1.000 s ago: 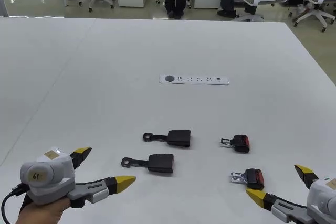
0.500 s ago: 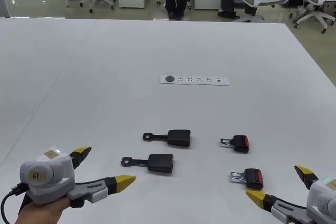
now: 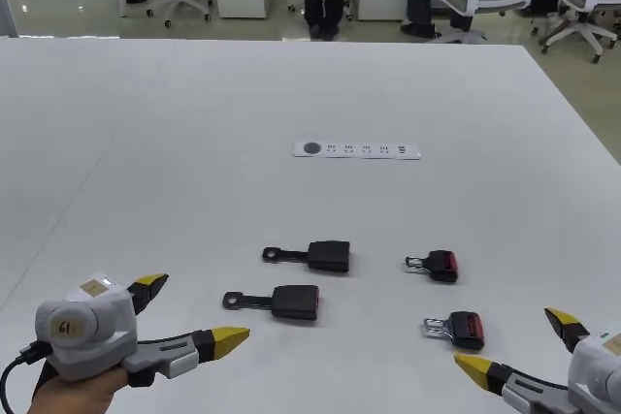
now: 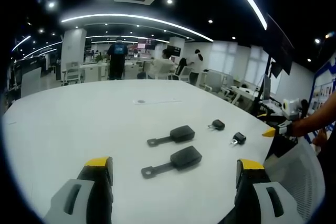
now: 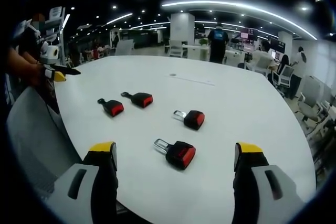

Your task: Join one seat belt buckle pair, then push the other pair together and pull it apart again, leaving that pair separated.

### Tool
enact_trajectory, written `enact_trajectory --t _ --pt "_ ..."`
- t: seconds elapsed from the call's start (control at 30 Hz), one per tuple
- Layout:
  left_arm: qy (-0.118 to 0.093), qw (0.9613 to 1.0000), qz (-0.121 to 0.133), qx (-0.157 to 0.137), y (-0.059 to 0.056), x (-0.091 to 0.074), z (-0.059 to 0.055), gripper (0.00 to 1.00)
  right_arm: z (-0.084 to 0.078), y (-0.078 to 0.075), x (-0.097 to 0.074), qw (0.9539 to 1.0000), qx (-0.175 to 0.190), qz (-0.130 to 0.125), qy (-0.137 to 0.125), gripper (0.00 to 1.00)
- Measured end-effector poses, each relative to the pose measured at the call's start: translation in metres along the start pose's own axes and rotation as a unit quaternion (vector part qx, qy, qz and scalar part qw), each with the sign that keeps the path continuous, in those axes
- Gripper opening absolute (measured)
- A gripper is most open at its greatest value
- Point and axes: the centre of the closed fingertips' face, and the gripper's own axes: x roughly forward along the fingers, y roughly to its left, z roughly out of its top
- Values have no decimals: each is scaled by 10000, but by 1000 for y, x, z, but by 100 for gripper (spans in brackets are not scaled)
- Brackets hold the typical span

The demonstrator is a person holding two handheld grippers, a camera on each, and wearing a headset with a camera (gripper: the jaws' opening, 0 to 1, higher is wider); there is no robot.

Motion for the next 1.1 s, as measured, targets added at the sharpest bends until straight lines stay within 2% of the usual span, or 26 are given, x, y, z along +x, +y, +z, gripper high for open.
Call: enact_trajectory --t 0.67,1.1 --pt "9 10000 -31 10 -4 1 -1 99 -2 1 -1 10000 -1 24 41 93" --pt "62 10000 -61 37 -4 4 -2 99 1 3 5 9999 -13 93 82 93"
